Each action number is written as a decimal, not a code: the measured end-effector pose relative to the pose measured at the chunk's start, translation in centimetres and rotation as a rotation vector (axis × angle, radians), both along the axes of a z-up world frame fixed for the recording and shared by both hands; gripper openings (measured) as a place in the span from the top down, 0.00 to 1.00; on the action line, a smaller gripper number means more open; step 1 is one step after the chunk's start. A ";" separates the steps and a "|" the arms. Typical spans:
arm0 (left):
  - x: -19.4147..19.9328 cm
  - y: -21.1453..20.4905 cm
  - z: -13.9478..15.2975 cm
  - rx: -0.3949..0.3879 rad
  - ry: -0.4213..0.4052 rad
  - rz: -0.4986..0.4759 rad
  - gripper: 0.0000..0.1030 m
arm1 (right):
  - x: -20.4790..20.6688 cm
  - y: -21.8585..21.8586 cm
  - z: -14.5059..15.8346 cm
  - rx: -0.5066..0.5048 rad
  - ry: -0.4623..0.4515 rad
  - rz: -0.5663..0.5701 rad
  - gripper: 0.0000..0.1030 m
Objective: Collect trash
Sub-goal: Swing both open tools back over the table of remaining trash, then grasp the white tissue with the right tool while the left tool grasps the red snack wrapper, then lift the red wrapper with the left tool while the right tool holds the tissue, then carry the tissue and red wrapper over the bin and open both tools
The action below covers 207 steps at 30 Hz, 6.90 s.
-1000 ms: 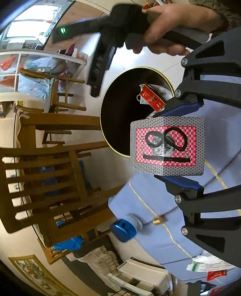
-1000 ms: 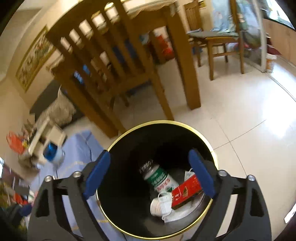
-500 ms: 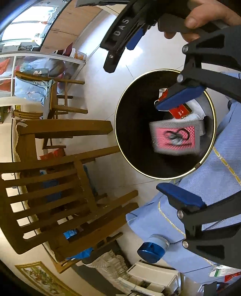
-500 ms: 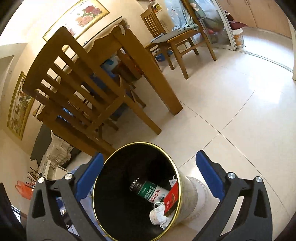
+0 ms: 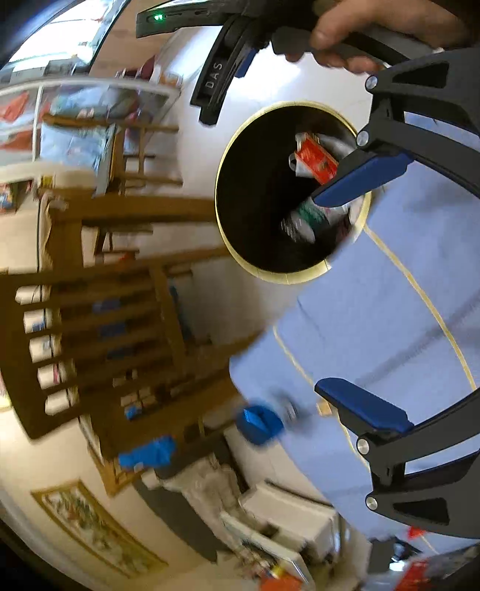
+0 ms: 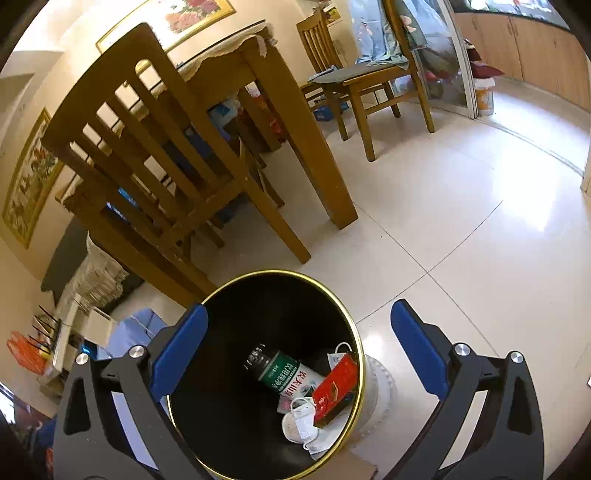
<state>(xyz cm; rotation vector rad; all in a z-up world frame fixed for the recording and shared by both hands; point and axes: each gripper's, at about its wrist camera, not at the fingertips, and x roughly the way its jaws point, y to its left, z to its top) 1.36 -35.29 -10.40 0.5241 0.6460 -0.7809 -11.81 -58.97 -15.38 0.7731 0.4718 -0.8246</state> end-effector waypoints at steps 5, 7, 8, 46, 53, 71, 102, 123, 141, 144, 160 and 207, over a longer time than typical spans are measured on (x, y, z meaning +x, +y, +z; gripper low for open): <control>1.3 6.4 1.4 -0.054 -0.007 0.147 0.06 | 2.0 1.9 0.6 -0.083 0.064 0.047 0.05; 1.9 9.3 1.8 -0.067 -0.013 0.205 0.06 | 2.9 3.1 1.2 -0.129 0.071 0.079 0.05; 2.1 10.9 1.9 -0.073 -0.020 0.237 0.06 | 3.4 3.9 1.6 -0.158 0.073 0.102 0.05; 5.7 40.5 -5.0 -0.110 0.046 0.738 0.06 | 21.7 34.5 3.0 -0.103 0.135 1.178 0.98; 5.2 37.2 -4.5 -0.122 0.059 0.599 0.06 | 14.6 24.7 2.1 -0.046 0.125 0.990 0.98; 17.7 33.0 -2.7 -0.164 0.218 0.570 0.07 | 12.3 21.6 0.2 0.014 -0.031 1.015 0.98; 8.0 32.7 4.9 -0.365 0.071 0.528 0.72 | 10.7 20.2 1.1 -0.020 -0.079 0.936 0.98; 12.6 38.0 -4.9 -0.456 0.388 0.639 0.63 | 10.0 18.9 1.0 0.044 -0.114 0.916 0.95; 12.3 36.6 -4.6 -0.326 0.323 0.557 0.50 | 10.6 19.6 0.8 0.028 -0.081 0.934 0.95; 12.9 37.0 -5.8 -0.317 0.355 0.596 0.53 | 10.6 19.6 0.9 0.027 -0.084 0.936 0.95; 13.0 41.1 -3.7 -0.316 0.238 0.788 0.77 | 10.5 19.4 0.8 0.015 -0.083 0.924 0.95; 2.8 -3.3 -2.0 -0.129 0.318 -0.032 0.76 | -1.4 -0.3 -0.3 0.069 -0.195 0.072 0.21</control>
